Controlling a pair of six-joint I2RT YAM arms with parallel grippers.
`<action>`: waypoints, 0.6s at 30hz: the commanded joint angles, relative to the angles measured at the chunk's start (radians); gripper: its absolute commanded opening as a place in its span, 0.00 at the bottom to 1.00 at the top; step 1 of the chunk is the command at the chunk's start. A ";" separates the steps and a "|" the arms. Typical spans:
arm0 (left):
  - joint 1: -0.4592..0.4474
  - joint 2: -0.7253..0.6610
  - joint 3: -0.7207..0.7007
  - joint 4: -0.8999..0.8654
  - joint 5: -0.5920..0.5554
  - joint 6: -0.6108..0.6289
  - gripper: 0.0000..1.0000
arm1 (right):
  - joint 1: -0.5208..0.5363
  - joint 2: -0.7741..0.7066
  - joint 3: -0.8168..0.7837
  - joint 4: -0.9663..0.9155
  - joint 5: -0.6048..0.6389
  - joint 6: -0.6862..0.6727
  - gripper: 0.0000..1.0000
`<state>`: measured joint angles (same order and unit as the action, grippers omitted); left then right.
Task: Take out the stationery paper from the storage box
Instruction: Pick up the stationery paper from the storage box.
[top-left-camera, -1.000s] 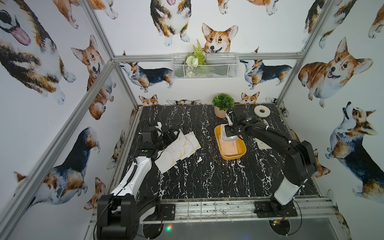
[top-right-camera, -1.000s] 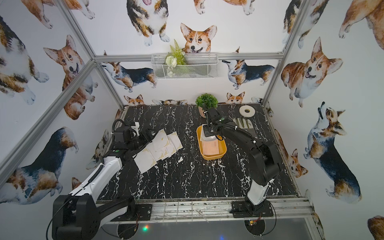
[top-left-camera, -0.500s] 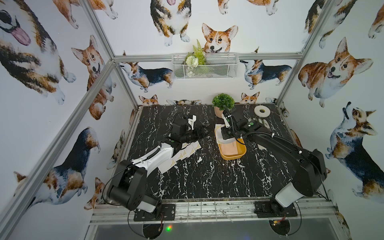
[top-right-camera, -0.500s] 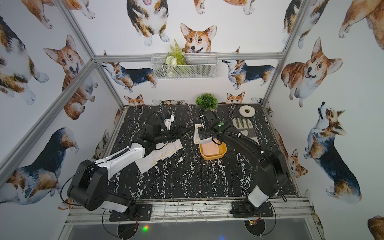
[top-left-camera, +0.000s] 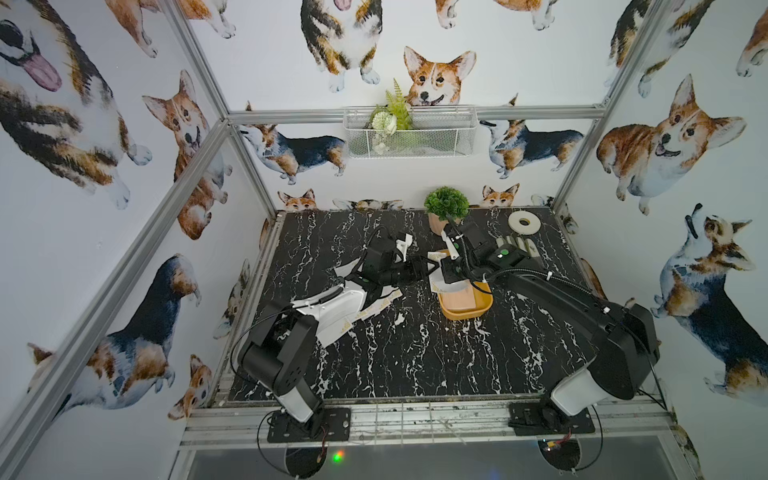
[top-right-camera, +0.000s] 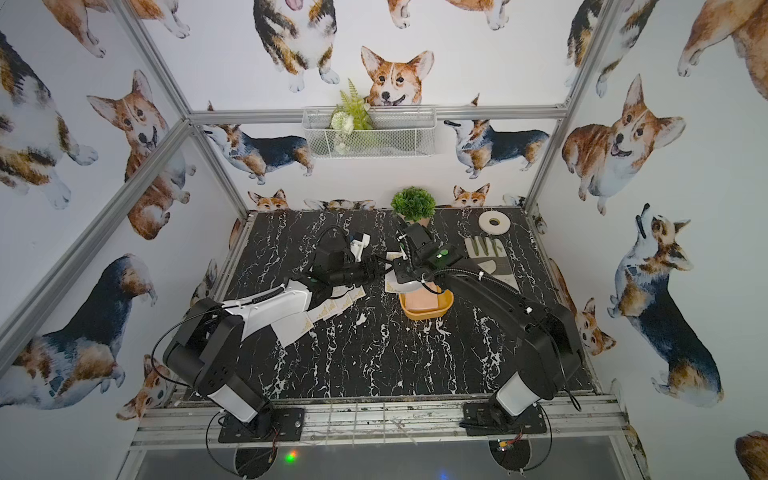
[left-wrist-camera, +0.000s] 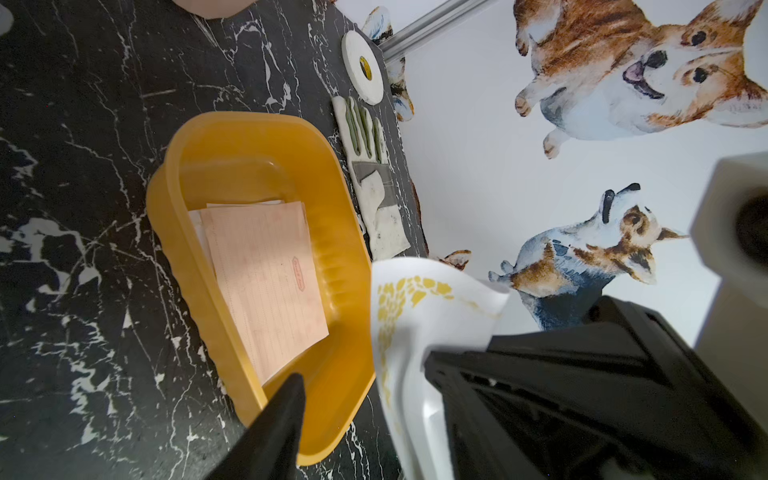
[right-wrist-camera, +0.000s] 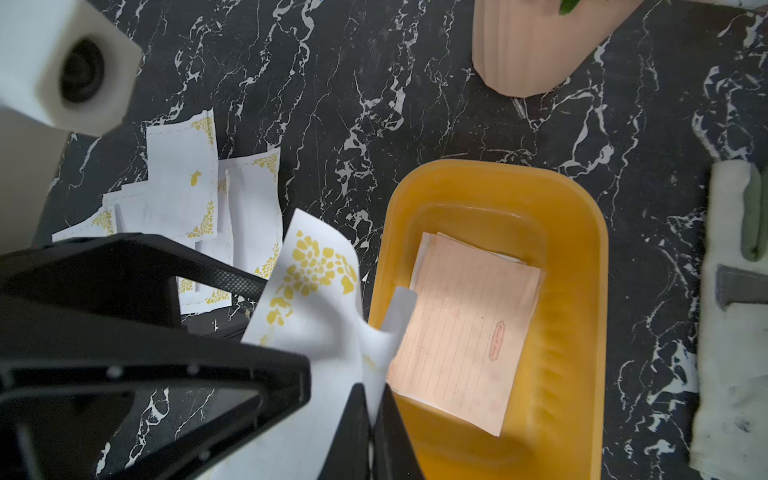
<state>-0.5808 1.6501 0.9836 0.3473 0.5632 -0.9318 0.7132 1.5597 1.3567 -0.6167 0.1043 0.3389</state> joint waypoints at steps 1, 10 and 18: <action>-0.008 0.003 0.017 0.068 0.012 -0.019 0.12 | 0.005 -0.014 -0.021 0.021 0.001 0.015 0.10; -0.010 0.017 0.018 0.062 0.022 -0.010 0.00 | 0.005 -0.030 -0.034 0.023 0.013 0.019 0.12; 0.032 -0.064 -0.011 0.015 0.087 0.073 0.00 | -0.002 -0.167 -0.094 0.039 0.101 0.000 0.76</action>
<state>-0.5735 1.6207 0.9939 0.3347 0.5900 -0.8913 0.7151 1.4555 1.2945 -0.6083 0.1471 0.3416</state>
